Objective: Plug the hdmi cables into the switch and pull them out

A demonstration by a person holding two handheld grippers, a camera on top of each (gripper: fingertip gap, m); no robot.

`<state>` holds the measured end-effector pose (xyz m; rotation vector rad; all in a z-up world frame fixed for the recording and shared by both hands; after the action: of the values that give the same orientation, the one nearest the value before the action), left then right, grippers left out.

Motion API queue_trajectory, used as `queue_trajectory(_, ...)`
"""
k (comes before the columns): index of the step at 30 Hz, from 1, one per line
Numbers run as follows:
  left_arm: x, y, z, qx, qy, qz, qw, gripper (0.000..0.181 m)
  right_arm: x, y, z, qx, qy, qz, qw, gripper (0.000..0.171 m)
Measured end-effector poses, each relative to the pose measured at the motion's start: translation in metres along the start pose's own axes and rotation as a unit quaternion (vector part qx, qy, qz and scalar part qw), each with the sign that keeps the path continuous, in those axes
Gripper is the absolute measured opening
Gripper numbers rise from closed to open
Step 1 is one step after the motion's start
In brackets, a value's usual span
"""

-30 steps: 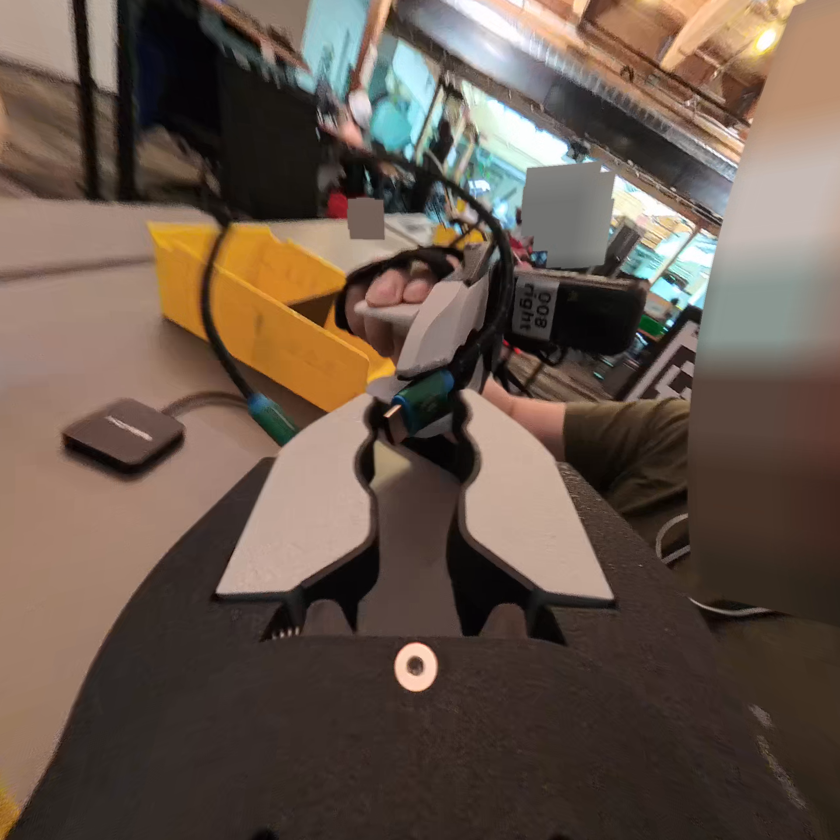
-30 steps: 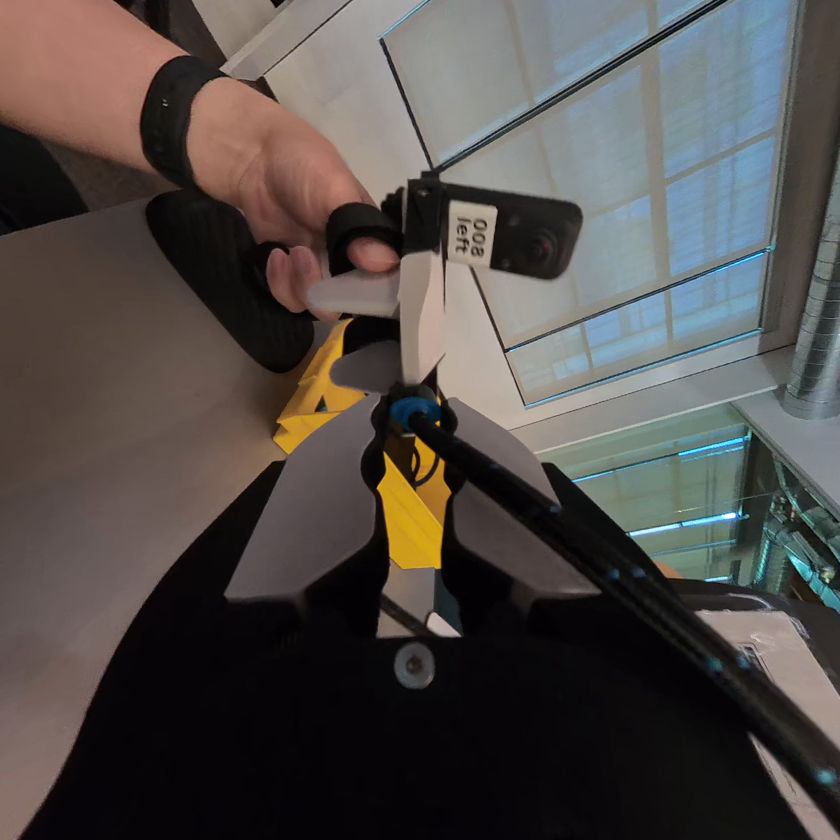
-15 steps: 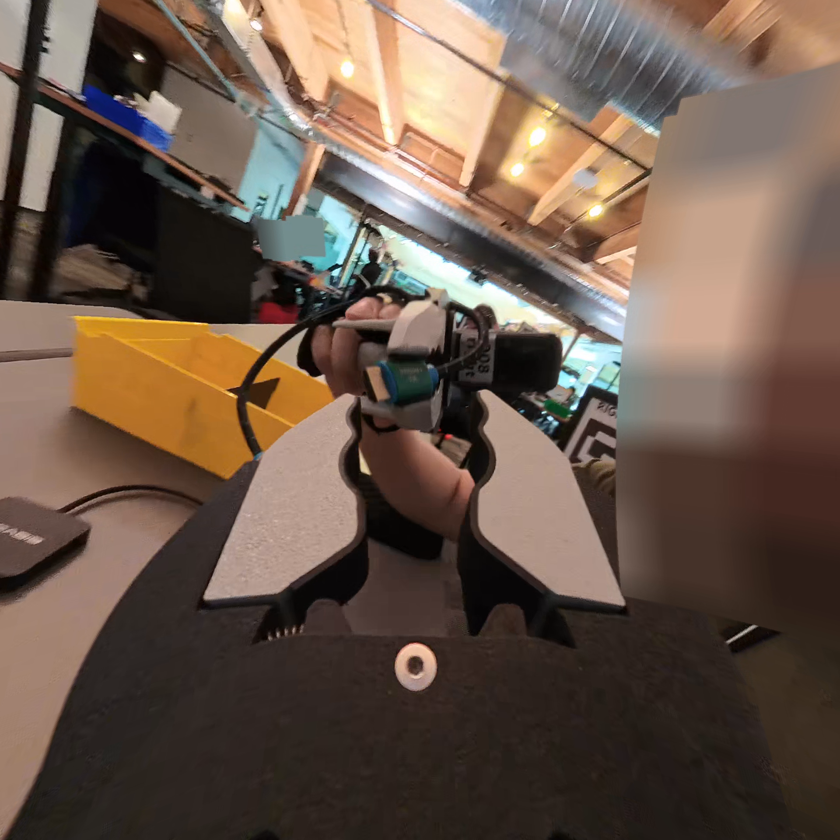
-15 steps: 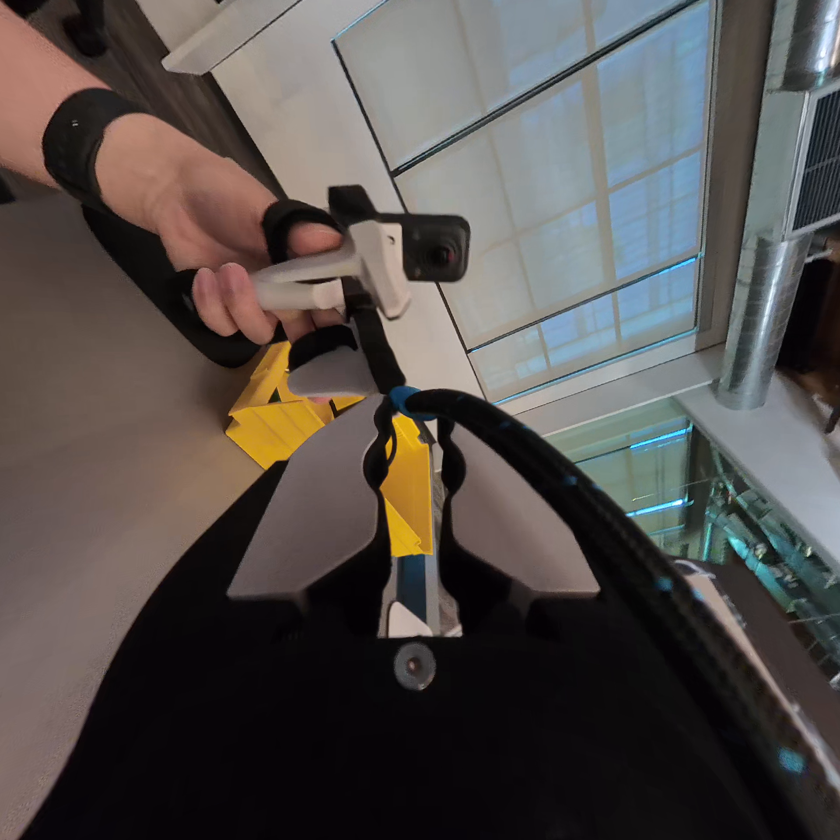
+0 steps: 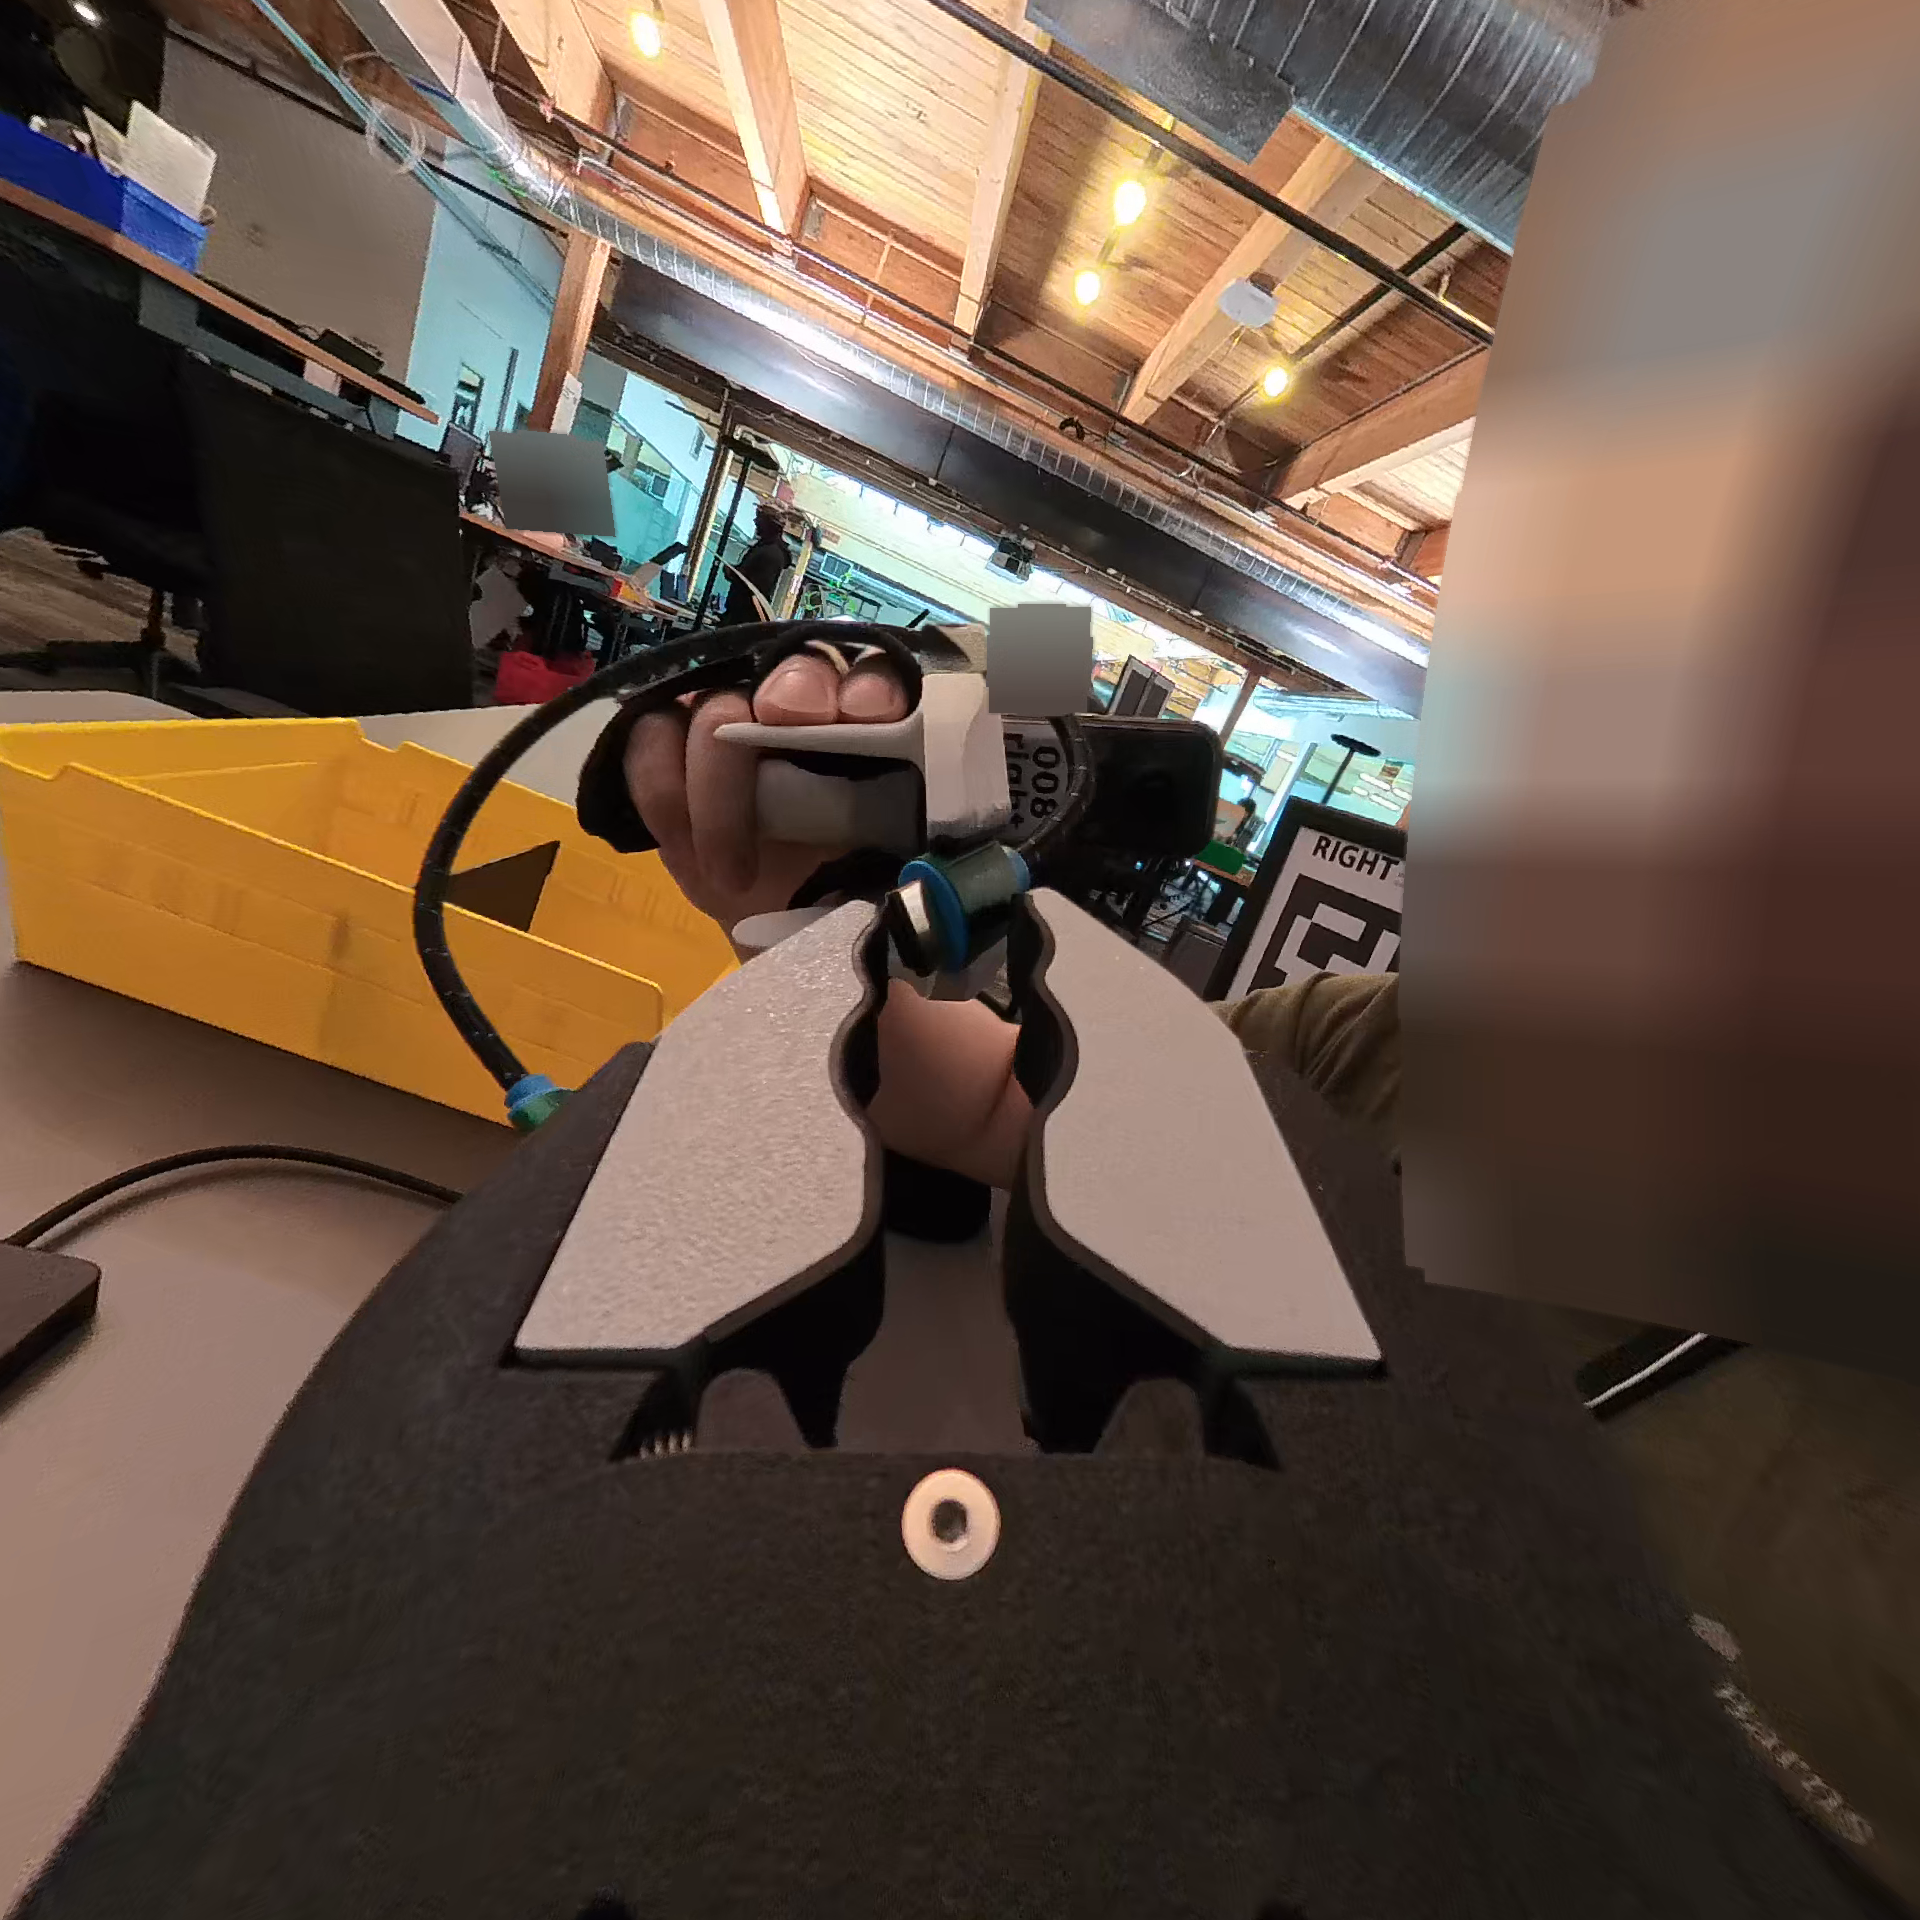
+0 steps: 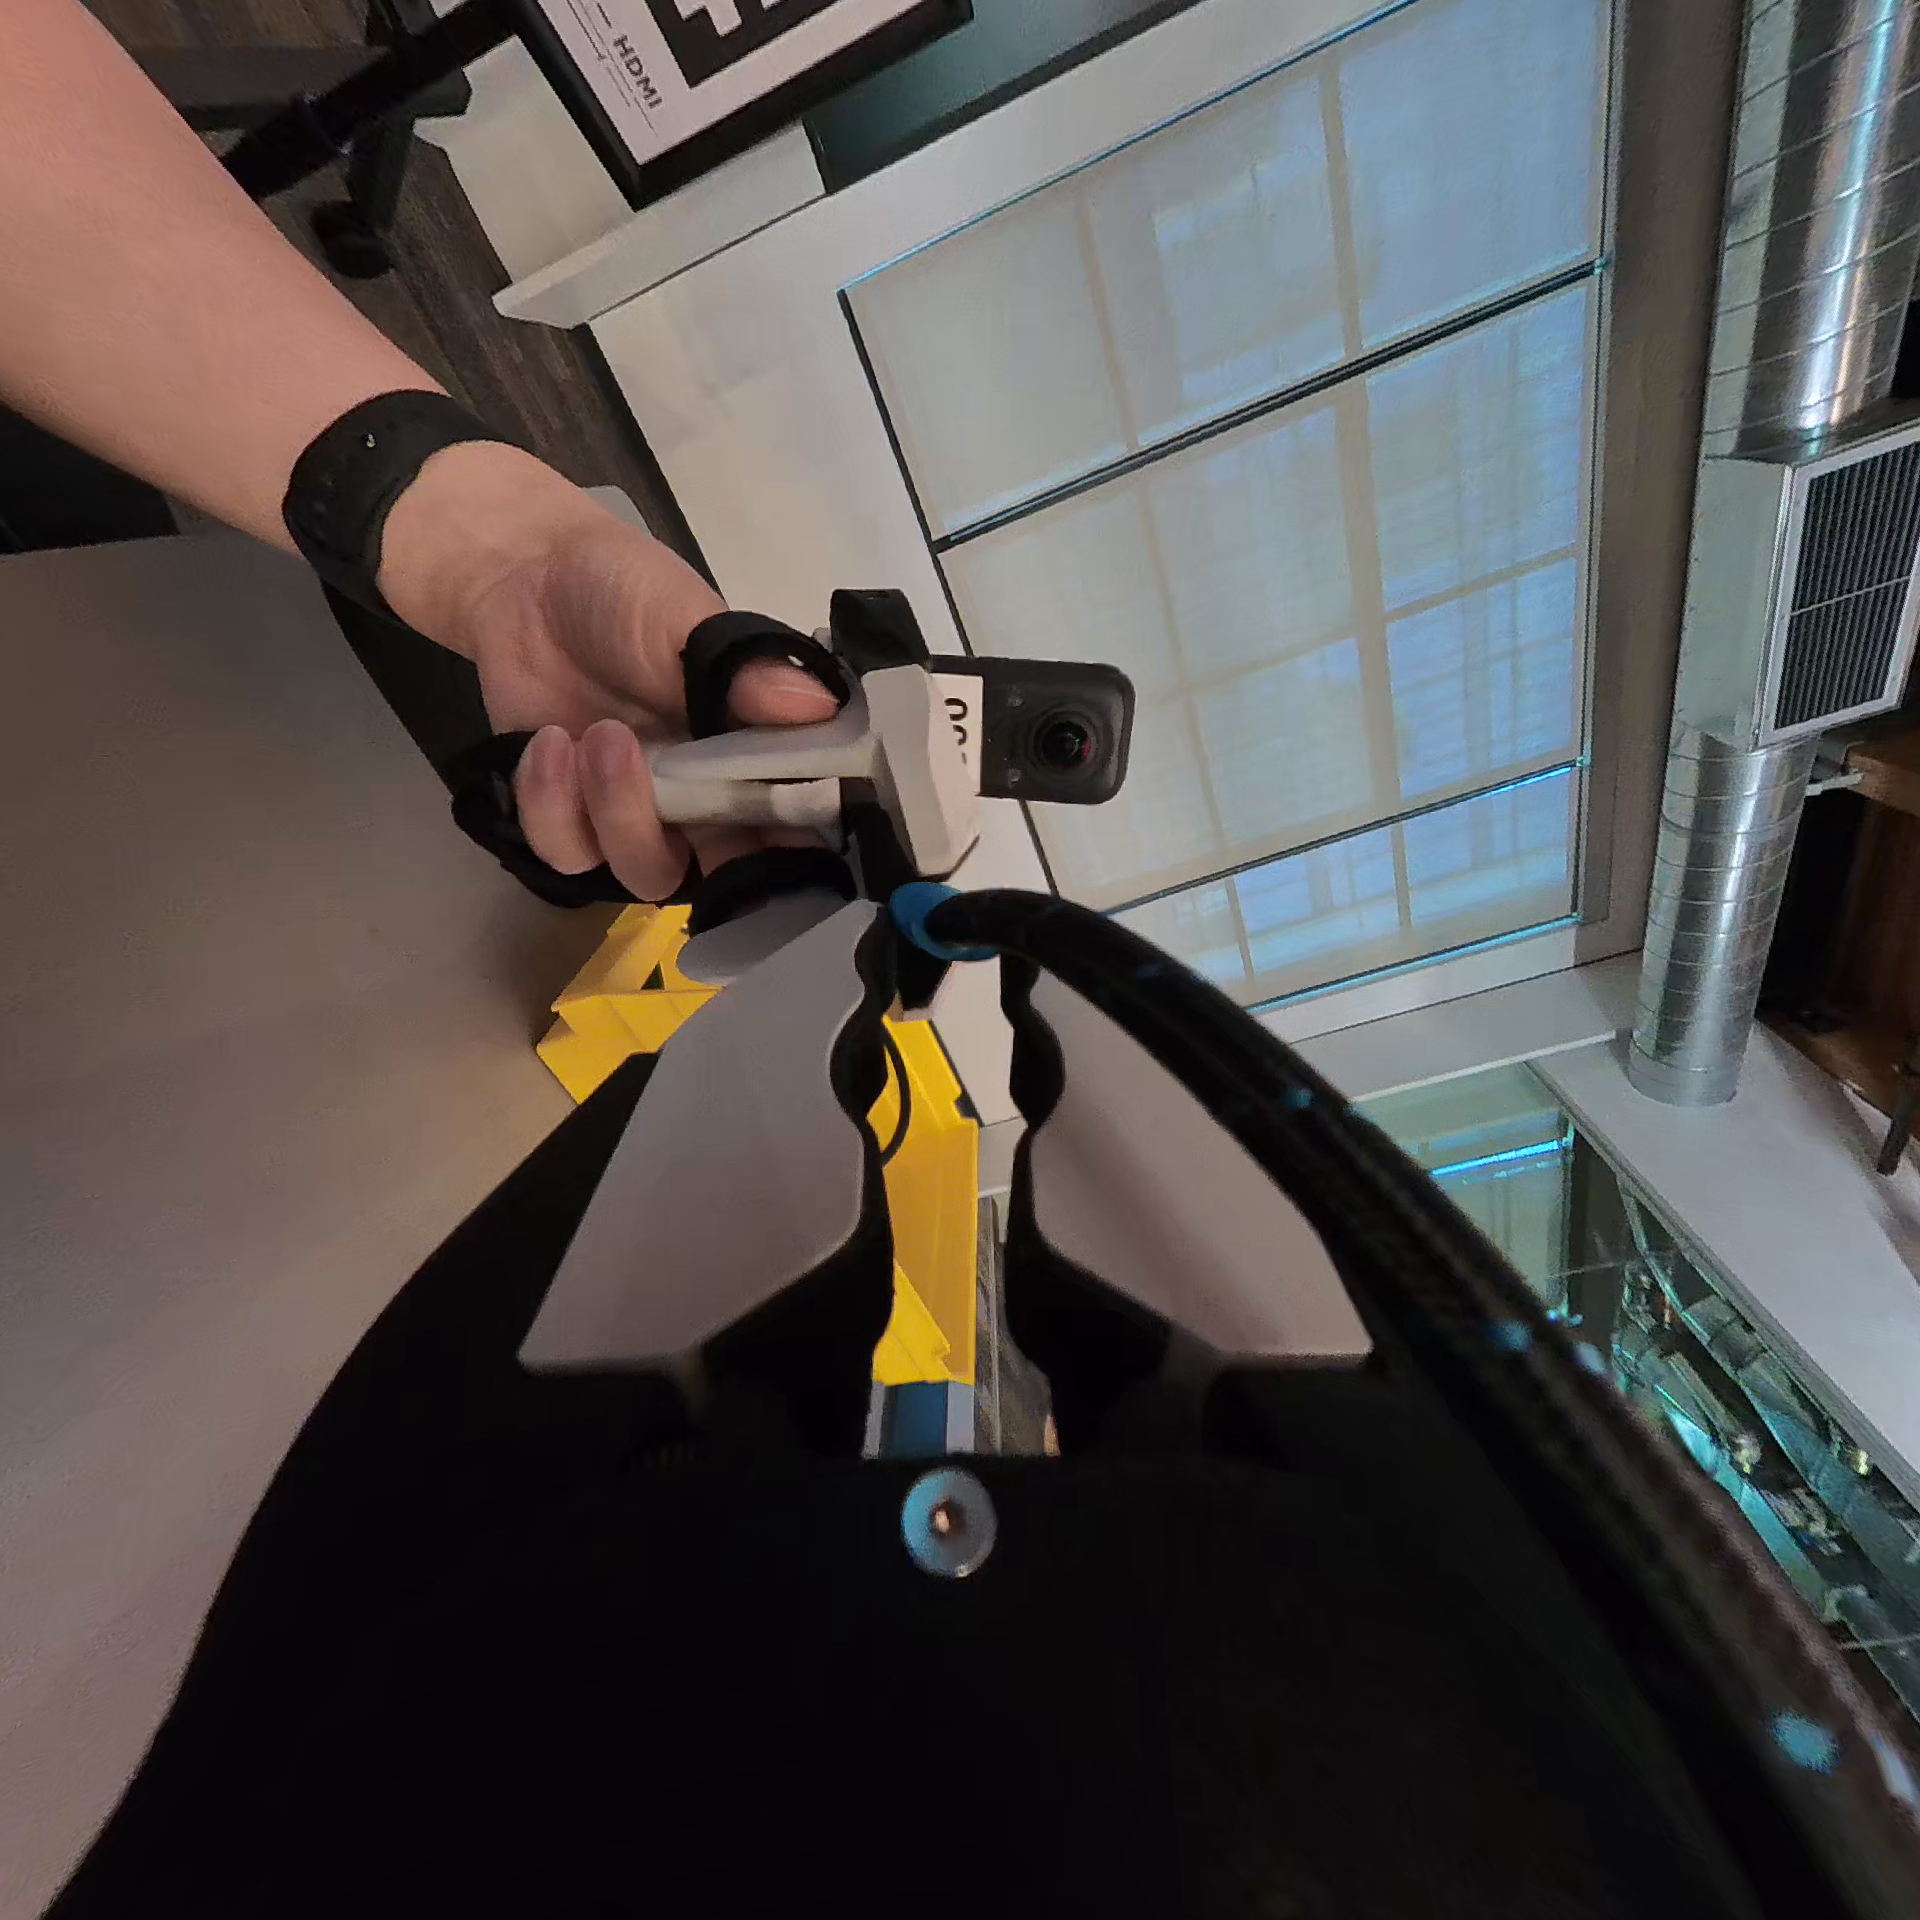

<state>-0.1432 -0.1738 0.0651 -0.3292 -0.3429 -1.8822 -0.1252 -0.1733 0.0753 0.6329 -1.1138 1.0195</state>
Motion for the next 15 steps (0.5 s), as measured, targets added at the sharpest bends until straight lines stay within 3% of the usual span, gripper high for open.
queue_trajectory(3,0.001,-0.001,0.001,-0.001,0.014,0.019,1.000,0.019,0.000,0.000,0.001,0.006,0.006,0.002,1.000,0.019)
queue_trajectory(8,-0.015,-0.008,0.001,-0.023,0.087,0.170,0.981,0.017,0.001,0.010,-0.010,-0.025,0.086,0.026,0.996,0.023)
queue_trajectory(15,-0.012,-0.014,-0.001,-0.028,0.035,0.140,0.989,0.015,-0.001,0.011,-0.021,-0.091,0.013,0.008,0.996,0.019)
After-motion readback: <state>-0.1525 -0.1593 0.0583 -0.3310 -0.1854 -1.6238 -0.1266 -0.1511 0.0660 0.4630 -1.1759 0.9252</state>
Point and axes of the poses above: each gripper's, where its closed fingertips meet, y out along the fingers, z out of its top, x = y × z across the jaws, the point moved 2 cm from there along -y, back along the fingers, and after that the axes turned 11 degrees about -x, right-handed, at the moved point
